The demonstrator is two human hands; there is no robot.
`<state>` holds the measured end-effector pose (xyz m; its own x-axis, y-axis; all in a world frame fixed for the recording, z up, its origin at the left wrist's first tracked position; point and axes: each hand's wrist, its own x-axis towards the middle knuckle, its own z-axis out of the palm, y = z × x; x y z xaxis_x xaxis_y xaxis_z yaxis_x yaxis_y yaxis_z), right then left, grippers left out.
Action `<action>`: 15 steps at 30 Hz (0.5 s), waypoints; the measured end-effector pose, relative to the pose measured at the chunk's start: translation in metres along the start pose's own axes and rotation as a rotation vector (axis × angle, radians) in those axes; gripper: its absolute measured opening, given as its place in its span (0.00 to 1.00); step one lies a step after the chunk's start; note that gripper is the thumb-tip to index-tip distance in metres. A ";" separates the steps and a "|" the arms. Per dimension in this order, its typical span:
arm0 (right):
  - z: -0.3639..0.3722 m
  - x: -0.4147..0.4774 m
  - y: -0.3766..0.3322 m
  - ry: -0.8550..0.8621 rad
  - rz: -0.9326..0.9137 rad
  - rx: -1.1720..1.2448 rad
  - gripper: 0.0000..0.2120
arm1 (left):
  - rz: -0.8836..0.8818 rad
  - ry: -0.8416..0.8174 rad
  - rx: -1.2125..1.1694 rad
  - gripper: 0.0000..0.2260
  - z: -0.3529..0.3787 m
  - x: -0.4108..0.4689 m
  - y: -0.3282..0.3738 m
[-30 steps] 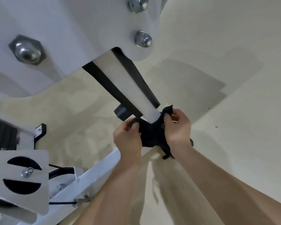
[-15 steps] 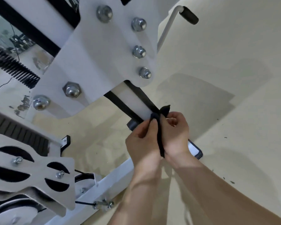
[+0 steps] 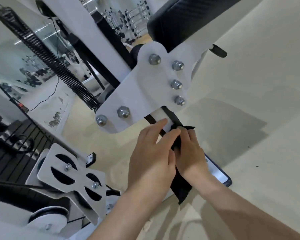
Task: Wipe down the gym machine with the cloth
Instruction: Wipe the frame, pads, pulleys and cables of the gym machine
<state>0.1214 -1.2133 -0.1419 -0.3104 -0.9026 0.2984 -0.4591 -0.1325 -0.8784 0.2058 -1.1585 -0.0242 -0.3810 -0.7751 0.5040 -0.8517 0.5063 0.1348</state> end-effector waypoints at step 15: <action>-0.039 0.009 -0.058 0.140 -0.685 -0.339 0.29 | 0.101 0.175 0.342 0.16 -0.076 0.025 -0.070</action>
<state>0.1126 -1.1976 -0.0739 0.0426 -0.6012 0.7980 -0.8088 -0.4896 -0.3257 0.2832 -1.1844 0.0439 -0.4268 -0.6369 0.6420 -0.8951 0.3986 -0.1995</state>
